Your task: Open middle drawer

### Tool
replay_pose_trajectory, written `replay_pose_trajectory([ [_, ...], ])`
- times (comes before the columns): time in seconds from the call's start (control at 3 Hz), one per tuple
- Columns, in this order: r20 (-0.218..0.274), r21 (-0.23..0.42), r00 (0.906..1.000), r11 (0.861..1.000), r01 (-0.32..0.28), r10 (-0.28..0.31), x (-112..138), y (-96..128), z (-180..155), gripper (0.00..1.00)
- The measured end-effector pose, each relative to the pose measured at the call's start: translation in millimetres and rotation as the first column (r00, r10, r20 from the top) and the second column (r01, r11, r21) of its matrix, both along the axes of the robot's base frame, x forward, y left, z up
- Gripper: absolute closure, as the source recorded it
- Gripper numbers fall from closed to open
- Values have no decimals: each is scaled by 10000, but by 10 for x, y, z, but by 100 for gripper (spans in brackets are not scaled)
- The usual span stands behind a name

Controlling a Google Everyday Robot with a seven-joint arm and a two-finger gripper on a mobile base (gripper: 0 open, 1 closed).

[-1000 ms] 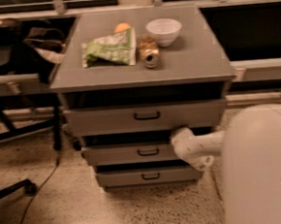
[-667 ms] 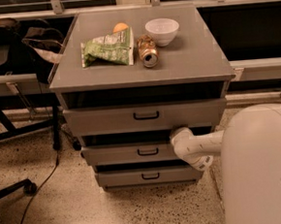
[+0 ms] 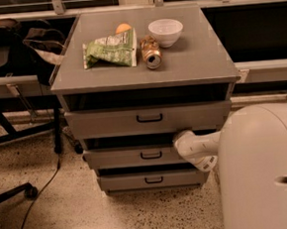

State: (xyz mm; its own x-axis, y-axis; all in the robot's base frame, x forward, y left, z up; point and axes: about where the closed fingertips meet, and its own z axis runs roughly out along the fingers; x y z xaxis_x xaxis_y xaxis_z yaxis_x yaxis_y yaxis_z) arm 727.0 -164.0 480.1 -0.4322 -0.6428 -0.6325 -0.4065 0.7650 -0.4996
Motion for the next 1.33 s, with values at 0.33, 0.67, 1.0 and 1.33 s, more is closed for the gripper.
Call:
replay_pose_trajectory([
  [0.33, -959, 117, 9954, 9999, -28, 39, -31, 11, -235, 100],
  [0.67, -984, 120, 9951, 9999, -29, 41, -50, 15, -223, 100],
  [1.0, -1570, 180, 9876, 9998, -20, 48, -109, 2, -317, 100],
  [1.33, -1733, 209, 9849, 9998, -10, 46, -153, 16, -273, 100],
])
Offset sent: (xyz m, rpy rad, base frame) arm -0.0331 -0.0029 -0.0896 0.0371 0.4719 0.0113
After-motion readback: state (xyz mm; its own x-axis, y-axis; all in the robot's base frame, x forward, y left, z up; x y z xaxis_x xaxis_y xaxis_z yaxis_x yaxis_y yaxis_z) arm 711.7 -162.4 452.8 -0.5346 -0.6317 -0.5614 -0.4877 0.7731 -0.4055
